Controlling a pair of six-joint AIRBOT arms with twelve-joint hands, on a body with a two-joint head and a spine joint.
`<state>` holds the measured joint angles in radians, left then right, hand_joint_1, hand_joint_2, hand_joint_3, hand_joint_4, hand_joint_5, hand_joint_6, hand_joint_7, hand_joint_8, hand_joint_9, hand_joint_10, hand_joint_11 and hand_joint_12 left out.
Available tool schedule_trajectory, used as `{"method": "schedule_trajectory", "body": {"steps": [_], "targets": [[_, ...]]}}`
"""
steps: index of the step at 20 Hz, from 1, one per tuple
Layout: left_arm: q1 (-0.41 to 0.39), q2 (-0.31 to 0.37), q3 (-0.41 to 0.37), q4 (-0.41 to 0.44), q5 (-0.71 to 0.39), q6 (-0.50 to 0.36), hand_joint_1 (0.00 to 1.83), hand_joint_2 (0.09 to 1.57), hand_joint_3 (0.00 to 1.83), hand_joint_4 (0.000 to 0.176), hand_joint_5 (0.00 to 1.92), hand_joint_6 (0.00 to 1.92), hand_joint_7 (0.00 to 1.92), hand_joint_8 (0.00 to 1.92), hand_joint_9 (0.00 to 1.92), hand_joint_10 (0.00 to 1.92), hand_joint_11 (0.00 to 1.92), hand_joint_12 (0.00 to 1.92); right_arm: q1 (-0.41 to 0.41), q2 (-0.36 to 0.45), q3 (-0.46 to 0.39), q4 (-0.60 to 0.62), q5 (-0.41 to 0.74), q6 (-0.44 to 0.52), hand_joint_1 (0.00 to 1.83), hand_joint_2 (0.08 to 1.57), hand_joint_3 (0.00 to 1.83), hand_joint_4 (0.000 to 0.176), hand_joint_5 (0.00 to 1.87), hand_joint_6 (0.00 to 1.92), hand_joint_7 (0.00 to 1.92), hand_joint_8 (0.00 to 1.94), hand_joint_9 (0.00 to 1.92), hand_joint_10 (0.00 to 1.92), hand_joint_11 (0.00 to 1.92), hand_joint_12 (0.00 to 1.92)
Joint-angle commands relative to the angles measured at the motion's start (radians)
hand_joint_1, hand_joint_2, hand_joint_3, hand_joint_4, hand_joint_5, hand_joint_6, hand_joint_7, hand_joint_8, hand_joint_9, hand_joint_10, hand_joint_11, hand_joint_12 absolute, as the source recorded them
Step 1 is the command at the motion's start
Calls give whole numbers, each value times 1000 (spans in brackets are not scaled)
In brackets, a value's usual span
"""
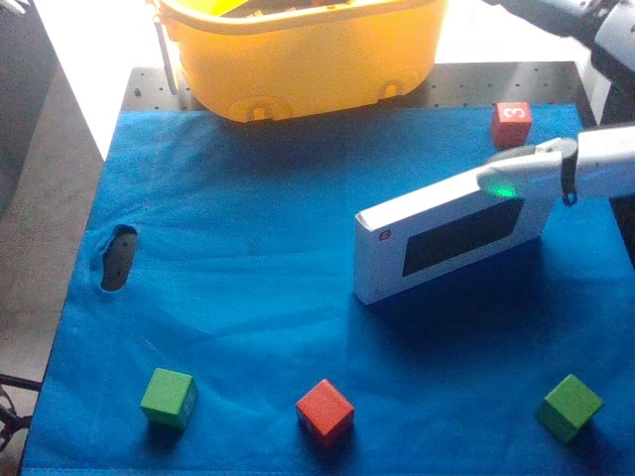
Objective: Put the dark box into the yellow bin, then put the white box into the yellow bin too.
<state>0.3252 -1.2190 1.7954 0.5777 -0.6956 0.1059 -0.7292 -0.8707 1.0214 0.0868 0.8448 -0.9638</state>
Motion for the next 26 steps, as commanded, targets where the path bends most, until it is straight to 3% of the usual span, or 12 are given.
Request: {"method": "schedule_trajectory", "body": {"steps": [1,2,6,7,8,14,17,21,22,24,25,26], "targets": [[-9,3,-1,-61,-102,-3,1014,708,0,138,250,0,96,0,70,2,44,37,5,1,-6,-1,127,8,403,774,0,12,180,8,297,11,246,11,70,395],[-8,4,-3,-62,-104,-3,983,699,0,159,233,0,74,0,49,0,30,31,-6,1,-11,-2,124,8,414,763,0,20,181,7,298,10,247,11,71,397],[-6,17,-16,-73,-120,-1,1005,775,15,134,192,0,104,5,13,1,5,6,-25,-17,-13,-9,101,8,487,723,2,0,177,4,278,4,227,1,5,456],[-5,19,-18,-78,-126,-1,950,811,24,168,130,0,34,0,2,0,0,0,-25,-25,-10,-16,89,8,497,740,6,0,159,5,276,2,196,6,0,371],[-4,19,-20,-82,-129,-1,897,828,25,174,57,0,6,0,0,0,0,0,-25,-36,-6,-20,80,8,506,729,0,0,160,7,282,4,196,9,0,354],[-3,19,-29,-87,-144,0,835,873,21,176,56,13,0,0,0,0,0,0,-25,-116,41,-44,-1,8,592,678,2,29,258,7,340,7,283,7,42,419],[-3,19,-30,-96,-149,0,863,845,4,176,49,8,0,0,0,0,0,0,-25,-160,72,-43,-27,8,762,723,0,3,480,3,540,1,487,4,301,290],[3,19,-32,-107,-153,0,957,821,0,176,125,9,61,5,12,1,20,11,-25,-203,101,-31,-51,8,937,770,1,0,670,6,667,4,596,6,466,236],[4,19,-32,-109,-155,0,982,810,0,176,164,18,95,14,41,11,42,22,-26,-209,106,-29,-55,8,987,792,0,0,724,2,704,1,644,5,506,284],[5,20,-32,-111,-156,0,995,813,0,163,165,11,83,4,31,4,5,3,-26,-216,112,-28,-61,8,1199,919,0,0,930,10,991,11,988,31,637,832],[5,20,-32,-112,-156,0,1001,810,0,152,155,5,88,5,40,7,12,5,-26,-217,113,-28,-63,8,1283,986,3,0,1253,99,1217,543,1238,154,755,1174],[7,21,-33,-117,-158,0,1018,799,0,143,182,14,124,17,78,20,51,23,-26,-219,115,-28,-63,8,1296,1009,23,0,1321,88,1177,839,1216,438,751,1401]]}}
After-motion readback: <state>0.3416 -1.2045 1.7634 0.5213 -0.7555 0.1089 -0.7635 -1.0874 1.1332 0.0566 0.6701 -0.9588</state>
